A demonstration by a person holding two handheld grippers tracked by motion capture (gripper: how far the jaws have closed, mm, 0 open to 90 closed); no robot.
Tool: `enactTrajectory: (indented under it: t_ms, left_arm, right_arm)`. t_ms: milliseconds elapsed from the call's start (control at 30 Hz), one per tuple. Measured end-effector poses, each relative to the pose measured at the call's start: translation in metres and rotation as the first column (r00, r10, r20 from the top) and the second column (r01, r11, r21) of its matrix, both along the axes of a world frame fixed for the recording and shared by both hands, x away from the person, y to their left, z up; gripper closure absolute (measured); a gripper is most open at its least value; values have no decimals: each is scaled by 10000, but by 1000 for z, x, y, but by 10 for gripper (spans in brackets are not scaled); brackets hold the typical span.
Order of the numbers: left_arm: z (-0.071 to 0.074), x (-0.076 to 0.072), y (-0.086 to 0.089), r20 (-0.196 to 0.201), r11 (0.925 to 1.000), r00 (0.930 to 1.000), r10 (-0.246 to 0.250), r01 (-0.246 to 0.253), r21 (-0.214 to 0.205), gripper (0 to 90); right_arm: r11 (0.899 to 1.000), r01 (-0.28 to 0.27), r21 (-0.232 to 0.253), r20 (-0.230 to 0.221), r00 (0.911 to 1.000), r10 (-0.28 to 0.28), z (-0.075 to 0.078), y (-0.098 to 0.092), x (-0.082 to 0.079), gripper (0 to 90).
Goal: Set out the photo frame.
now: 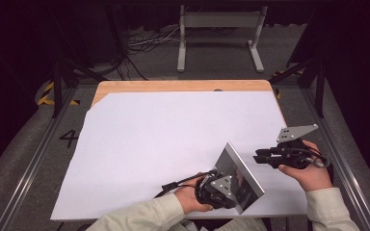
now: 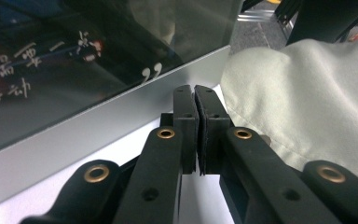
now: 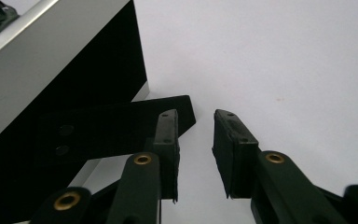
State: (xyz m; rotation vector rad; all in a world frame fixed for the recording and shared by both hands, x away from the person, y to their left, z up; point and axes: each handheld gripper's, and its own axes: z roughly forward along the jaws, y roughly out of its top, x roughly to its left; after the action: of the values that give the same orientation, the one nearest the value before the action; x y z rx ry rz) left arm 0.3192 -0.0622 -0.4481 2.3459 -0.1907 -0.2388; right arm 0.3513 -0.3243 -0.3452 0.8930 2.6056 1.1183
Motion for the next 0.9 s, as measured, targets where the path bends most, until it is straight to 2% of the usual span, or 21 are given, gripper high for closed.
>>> enactTrajectory:
  t_ms: [167, 367, 500, 567, 600, 667, 733, 767, 900]
  left_arm:
    - [3, 0, 11, 20, 9999, 9999, 135, -135, -27, 858]
    - [8, 9, 31, 180, 9982, 9980, 599, -597, -106, 849]
    - [12, 18, 51, 298, 9939, 9936, 1092, -1087, -181, 845]
    - [14, 24, 61, 267, 9895, 9895, 1422, -1414, -288, 843]
    - [16, 29, 72, 232, 9841, 9844, 1744, -1734, -393, 841]
    - [17, 32, 78, 215, 9813, 9819, 1883, -1872, -436, 840]
    - [19, 37, 91, 235, 9726, 9732, 2288, -2275, -480, 837]
    - [19, 39, 95, 289, 9709, 9715, 2354, -2337, -524, 835]
    - [21, 48, 119, 369, 9491, 9494, 3119, -3095, -581, 830]
  right_arm:
    - [9977, 620, 278, -240, 9978, -613, 1, -5, -1, 709]
    - [9952, 878, 443, -482, 9952, -857, 3, -3, -3, 712]
    - [9930, 1066, 506, -553, 9931, -1038, 4, -3, -5, 708]
    - [9910, 1221, 550, -591, 9912, -1189, 4, -3, -5, 708]
    - [9884, 1386, 618, -718, 9884, -1341, 5, -2, -6, 715]
    - [9875, 1434, 658, -796, 9872, -1380, 5, -2, -6, 716]
    - [9869, 1479, 640, -935, 9855, -1416, 6, -1, -5, 715]
    - [9857, 1546, 667, -973, 9842, -1478, 8, 0, -5, 713]
    - [9865, 1580, 438, -1212, 9810, -1518, 12, 4, -1, 712]
